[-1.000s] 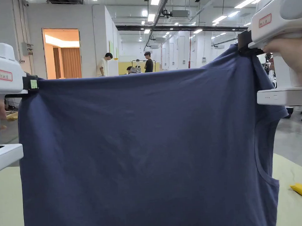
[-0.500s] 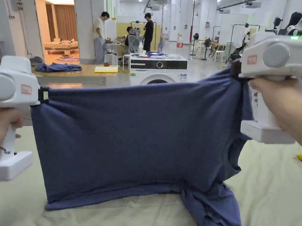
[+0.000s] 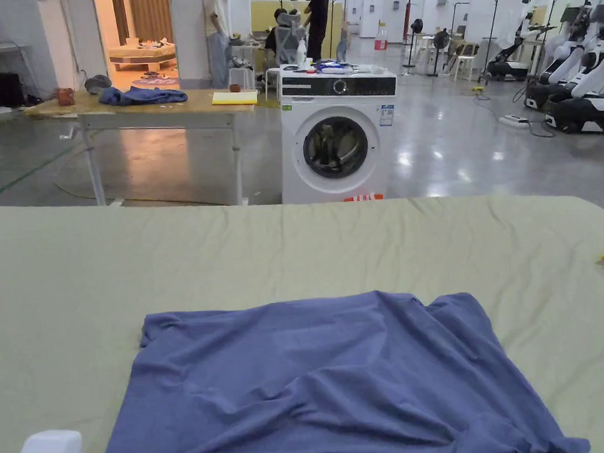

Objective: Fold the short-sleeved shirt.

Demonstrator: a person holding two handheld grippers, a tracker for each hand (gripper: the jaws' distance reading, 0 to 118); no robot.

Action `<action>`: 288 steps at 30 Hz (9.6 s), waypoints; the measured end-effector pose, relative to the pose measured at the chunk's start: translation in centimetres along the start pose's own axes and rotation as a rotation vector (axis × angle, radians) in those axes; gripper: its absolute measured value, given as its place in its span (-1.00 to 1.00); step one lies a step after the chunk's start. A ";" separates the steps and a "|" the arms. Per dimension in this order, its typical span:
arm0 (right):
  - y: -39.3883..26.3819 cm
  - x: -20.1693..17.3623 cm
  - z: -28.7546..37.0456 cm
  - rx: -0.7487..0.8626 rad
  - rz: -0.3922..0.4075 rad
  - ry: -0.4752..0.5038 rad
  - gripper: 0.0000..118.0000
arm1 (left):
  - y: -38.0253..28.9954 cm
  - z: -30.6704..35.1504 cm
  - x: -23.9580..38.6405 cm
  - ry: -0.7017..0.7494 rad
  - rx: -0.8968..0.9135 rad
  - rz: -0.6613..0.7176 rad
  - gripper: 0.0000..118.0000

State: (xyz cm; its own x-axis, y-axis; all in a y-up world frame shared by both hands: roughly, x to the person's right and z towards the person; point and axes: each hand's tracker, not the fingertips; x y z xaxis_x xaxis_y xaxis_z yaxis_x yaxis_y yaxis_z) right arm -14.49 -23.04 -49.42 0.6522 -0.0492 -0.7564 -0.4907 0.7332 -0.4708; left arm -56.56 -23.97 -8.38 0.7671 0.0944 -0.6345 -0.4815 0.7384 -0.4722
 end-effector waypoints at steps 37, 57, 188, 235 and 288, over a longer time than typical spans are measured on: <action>-4.4 -8.6 20.1 0.654 -0.243 0.158 -1.00 | -5.7 22.9 5.9 0.109 0.543 0.134 -1.00; -4.0 -10.5 16.6 0.443 -0.006 0.192 -1.00 | -7.9 7.8 1.7 -0.033 -0.201 0.006 0.35; -2.4 -4.9 11.5 0.456 -0.176 0.174 -1.00 | -2.7 3.1 3.4 0.127 -0.022 0.023 -1.00; -0.9 5.4 11.1 -0.327 -0.209 0.123 -0.98 | -2.3 14.5 -1.5 0.020 -0.181 -0.035 -1.00; -1.8 -9.6 12.2 0.577 -0.025 0.002 -1.00 | 12.5 -7.1 -5.4 0.016 -0.267 0.067 0.66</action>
State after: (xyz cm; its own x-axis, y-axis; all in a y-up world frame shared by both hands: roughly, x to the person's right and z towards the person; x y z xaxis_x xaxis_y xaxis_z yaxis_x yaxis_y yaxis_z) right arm -12.80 -15.62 -35.79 0.6579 -0.0723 -0.7496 -0.0803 0.9830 -0.1653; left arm -69.72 -20.02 -15.15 0.7242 0.1253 -0.6781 -0.6270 0.5289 -0.5720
